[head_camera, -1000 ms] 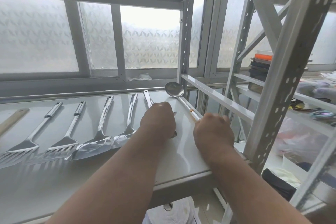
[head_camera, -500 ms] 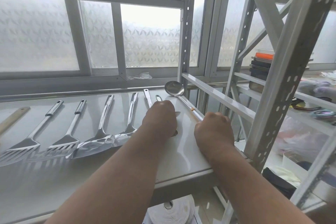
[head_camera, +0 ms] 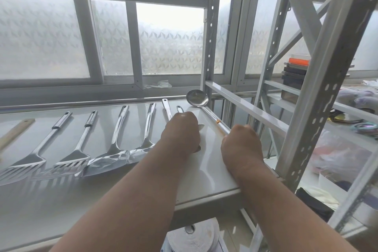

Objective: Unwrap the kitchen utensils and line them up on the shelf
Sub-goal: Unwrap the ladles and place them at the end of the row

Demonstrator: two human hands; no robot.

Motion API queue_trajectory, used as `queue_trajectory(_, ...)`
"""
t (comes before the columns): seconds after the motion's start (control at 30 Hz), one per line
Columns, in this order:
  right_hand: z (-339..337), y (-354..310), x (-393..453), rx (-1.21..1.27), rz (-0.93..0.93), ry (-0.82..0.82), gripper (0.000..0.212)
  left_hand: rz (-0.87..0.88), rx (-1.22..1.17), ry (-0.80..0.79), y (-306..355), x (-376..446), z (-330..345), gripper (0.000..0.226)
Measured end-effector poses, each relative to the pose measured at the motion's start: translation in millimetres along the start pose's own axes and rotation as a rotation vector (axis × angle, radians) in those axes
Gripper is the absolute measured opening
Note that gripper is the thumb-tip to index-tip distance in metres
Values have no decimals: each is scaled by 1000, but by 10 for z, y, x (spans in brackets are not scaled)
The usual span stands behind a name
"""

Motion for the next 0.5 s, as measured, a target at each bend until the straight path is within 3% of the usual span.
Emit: queue_trajectory(0.5,-4,23,-8,-22,31,-9,28,-18,15,-20,0,-4,-6,14)
Point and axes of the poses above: each hand's wrist, its own x-axis towards the middle knuckle, its own z-axis out of the palm, y = z × x, the point moved 7 cm from there along x, towards the middle knuckle, and after that the axes turned 14 degrees about x, right-handed, at the moved point
